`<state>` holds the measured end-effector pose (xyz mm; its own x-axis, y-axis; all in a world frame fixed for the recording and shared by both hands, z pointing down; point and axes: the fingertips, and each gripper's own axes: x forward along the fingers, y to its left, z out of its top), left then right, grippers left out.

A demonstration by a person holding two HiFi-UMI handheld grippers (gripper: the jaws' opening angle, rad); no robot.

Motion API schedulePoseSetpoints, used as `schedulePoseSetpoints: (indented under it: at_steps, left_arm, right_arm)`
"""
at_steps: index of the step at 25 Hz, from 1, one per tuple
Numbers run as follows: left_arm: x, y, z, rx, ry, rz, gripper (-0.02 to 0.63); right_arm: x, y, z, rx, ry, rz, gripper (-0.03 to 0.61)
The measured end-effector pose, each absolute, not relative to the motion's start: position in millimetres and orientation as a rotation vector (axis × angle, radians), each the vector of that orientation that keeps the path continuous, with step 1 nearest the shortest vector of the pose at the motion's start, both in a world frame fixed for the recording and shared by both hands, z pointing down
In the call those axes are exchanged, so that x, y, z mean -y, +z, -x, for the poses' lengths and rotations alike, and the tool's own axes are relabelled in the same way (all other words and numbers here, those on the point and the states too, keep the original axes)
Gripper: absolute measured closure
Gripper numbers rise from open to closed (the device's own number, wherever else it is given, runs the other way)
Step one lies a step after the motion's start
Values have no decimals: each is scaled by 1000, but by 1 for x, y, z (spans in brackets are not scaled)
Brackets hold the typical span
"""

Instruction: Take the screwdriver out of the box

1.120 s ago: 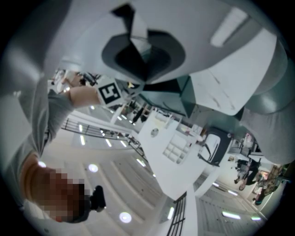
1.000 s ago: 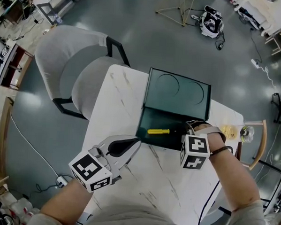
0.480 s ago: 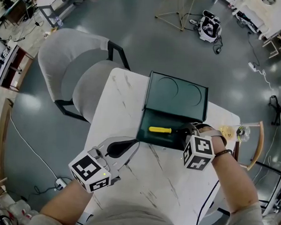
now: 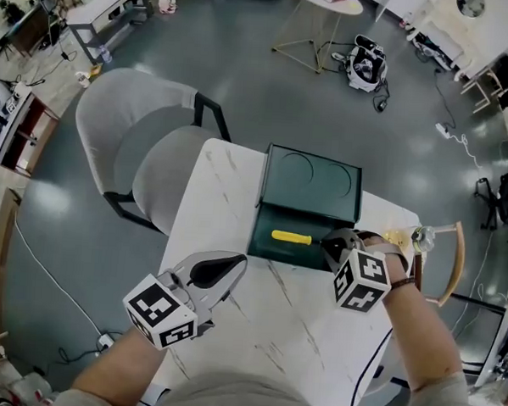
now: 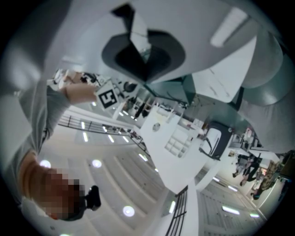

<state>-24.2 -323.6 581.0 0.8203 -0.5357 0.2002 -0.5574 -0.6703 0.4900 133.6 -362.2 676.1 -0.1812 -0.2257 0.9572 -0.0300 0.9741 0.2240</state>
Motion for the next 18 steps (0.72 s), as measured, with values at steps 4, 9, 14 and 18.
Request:
schedulePoseSetpoints:
  at_steps: [4, 9, 14, 18]
  left_arm:
    - [320, 563, 34, 804, 29, -2484, 609]
    - [310, 538, 49, 789, 6, -2526, 609]
    - [298, 517, 70, 776, -9, -2550, 609]
    - [288, 504, 86, 755, -21, -2568, 609]
  right_arm:
    - [361, 652, -131, 1756, -168, -248, 569]
    - [355, 623, -124, 1762, -163, -325, 569]
    - [343, 593, -113, 1772, -149, -410, 569]
    - [332, 573, -103, 1778, -132, -473, 569]
